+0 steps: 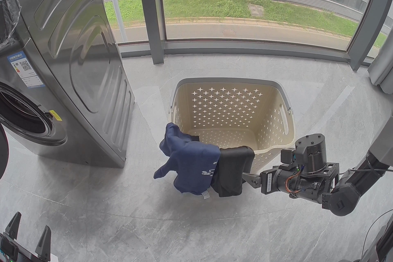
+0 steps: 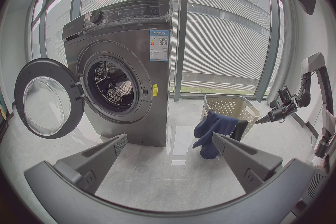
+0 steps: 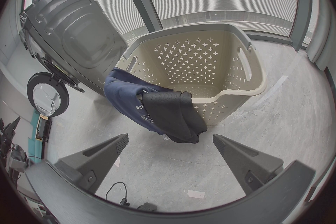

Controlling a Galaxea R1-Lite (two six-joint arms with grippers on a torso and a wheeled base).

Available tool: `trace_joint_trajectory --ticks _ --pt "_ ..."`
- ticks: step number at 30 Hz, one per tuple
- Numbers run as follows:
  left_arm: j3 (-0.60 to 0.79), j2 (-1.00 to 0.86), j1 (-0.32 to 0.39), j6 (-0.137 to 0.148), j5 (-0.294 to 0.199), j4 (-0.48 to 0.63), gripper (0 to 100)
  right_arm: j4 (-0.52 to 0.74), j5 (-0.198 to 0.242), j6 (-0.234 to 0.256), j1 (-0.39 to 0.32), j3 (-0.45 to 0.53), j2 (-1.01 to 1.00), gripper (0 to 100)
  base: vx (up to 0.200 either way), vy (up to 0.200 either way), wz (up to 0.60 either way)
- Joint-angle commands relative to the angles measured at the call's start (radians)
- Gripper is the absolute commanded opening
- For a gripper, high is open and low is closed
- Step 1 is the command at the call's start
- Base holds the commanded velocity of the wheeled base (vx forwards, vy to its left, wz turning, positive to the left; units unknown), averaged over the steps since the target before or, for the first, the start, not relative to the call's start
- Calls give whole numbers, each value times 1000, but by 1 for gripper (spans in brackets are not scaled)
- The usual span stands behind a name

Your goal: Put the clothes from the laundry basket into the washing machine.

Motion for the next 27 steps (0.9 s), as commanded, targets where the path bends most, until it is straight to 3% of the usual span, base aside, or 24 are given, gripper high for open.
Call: trace_joint_trajectory --ticks 1,6,27 --pt "16 -16 0 1 0 0 100 -5 0 0 6 0 26 100 0 0 0" --pt "16 -16 0 1 0 0 100 -7 -33 -2 25 -12 75 100 0 0 0" --pt "16 -16 0 -1 0 0 100 -63 -34 -14 47 -200 291 100 0 0 0"
